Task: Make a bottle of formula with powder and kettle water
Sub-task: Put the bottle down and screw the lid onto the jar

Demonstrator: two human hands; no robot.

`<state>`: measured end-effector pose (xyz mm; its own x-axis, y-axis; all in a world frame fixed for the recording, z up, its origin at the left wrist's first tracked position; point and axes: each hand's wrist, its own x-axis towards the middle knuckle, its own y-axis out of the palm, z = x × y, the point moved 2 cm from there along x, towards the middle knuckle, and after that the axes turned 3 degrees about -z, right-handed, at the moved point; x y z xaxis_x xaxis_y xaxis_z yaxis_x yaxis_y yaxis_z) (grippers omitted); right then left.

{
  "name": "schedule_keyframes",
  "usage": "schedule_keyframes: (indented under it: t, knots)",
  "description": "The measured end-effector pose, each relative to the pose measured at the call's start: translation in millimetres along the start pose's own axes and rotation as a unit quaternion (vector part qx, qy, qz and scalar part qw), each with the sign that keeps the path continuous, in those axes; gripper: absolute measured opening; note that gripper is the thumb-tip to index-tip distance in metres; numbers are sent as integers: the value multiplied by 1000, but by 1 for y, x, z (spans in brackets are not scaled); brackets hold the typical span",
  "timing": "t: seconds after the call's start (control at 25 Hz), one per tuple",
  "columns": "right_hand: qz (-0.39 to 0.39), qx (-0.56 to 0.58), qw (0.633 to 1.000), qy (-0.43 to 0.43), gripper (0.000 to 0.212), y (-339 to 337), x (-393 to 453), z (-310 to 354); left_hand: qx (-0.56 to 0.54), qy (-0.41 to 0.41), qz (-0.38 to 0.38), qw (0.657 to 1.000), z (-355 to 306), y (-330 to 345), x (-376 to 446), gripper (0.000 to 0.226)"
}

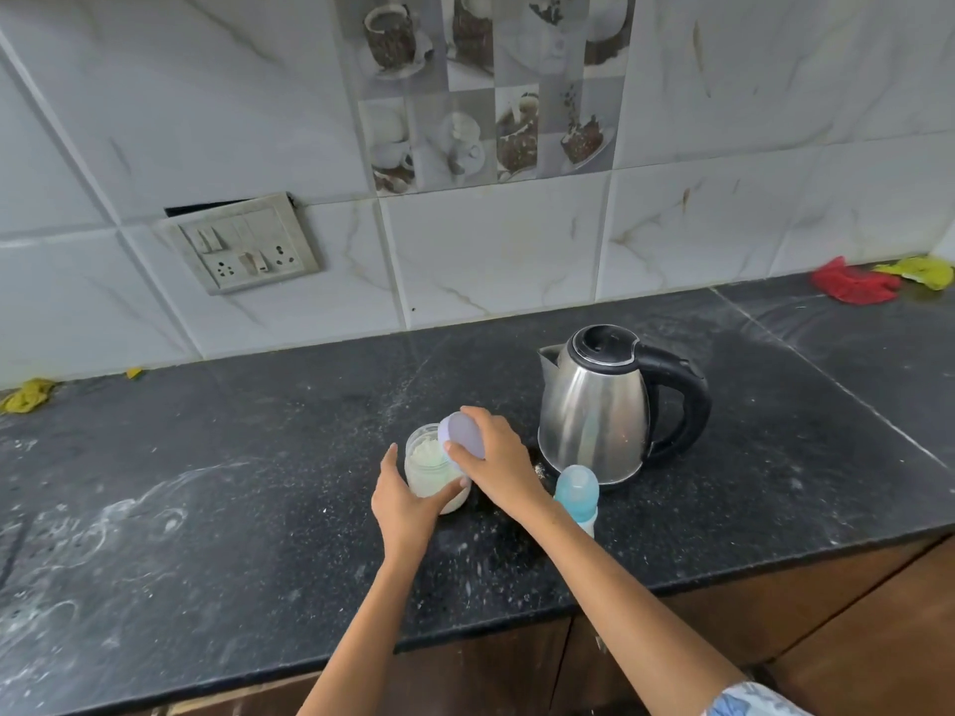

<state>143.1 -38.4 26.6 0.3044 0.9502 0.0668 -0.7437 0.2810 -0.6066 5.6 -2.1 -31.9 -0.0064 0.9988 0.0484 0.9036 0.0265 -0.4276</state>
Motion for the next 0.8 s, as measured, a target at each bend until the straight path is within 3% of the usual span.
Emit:
schedule_keyframes:
  t: [0.2, 0.6, 0.8]
  knots:
    - [55, -126, 990, -40, 58, 6, 14, 10, -61, 23, -5, 998, 2, -2, 8, 71]
    - [152, -201, 962, -100, 71, 18, 19, 35, -53, 42, 14, 998, 18, -19, -3, 69]
    - [216, -228, 939, -142, 65, 19, 25, 45, -68, 42, 7, 997, 20, -19, -6, 67]
